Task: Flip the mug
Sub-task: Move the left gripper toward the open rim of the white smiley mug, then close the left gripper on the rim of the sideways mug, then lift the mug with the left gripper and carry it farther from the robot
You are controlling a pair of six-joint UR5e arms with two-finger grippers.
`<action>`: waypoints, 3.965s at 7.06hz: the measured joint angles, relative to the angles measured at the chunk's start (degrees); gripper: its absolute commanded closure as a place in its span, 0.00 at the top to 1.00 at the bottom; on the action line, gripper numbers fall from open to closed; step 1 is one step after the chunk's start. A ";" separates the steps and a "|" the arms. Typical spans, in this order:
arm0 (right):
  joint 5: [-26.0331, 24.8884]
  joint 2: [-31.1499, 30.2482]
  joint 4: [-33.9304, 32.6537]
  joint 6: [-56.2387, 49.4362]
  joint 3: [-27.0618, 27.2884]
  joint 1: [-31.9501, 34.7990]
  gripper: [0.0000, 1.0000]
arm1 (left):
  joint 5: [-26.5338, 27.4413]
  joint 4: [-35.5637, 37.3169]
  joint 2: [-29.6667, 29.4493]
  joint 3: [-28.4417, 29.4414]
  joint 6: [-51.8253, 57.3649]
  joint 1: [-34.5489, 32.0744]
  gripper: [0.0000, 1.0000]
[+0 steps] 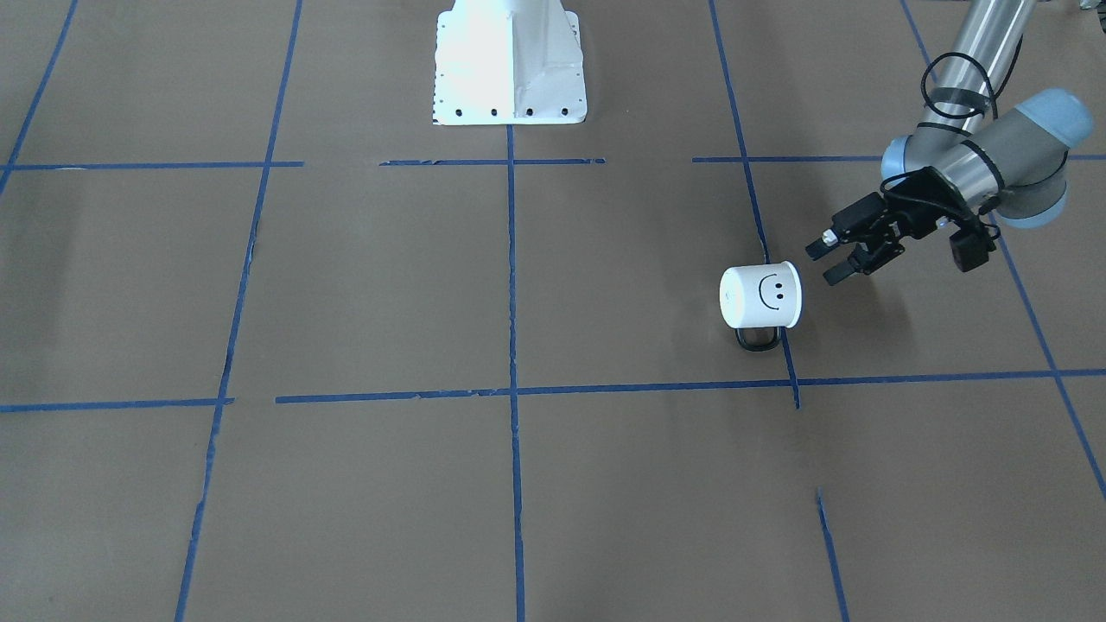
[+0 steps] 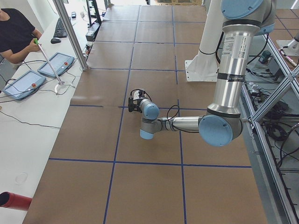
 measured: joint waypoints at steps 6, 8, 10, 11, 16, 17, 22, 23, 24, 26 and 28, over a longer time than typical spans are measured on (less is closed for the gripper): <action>0.00 0.00 0.00 0.00 0.00 0.00 1.00 | -7.44 10.86 -3.34 -0.13 7.42 -1.53 1.00; 0.00 0.00 0.00 0.00 0.00 0.00 1.00 | -7.47 12.14 -4.86 -0.07 7.44 -1.57 0.62; 0.00 0.00 0.00 0.00 0.00 0.00 1.00 | -7.42 12.47 -5.35 -0.02 7.45 -1.57 0.11; 0.00 0.00 0.00 0.00 0.00 0.00 1.00 | -7.40 12.54 -5.44 0.07 7.43 -1.58 0.00; 0.00 0.00 0.00 0.00 0.00 0.00 1.00 | -13.86 12.62 -8.15 -0.99 -3.78 -2.02 0.00; 0.00 0.00 0.00 0.00 0.00 0.00 1.00 | -15.93 13.28 -9.12 -2.04 -7.61 -2.28 0.00; 0.00 0.00 0.00 0.00 0.00 0.00 1.00 | -20.43 33.94 -17.41 -11.55 -9.91 -3.88 0.00; 0.00 0.00 0.00 0.00 0.00 0.00 1.00 | -19.96 37.69 -19.48 -12.23 -9.11 -3.70 0.00; 0.00 0.00 0.00 0.00 0.00 0.00 1.00 | -19.49 41.78 -21.63 -12.63 -7.55 -3.50 0.00; 0.00 0.00 0.00 0.00 0.00 0.00 1.00 | -17.41 53.90 -26.49 -14.25 -1.68 -2.92 0.00; 0.00 0.00 0.00 0.00 0.00 0.00 1.00 | -13.17 68.18 -31.79 -16.13 5.02 -1.08 0.00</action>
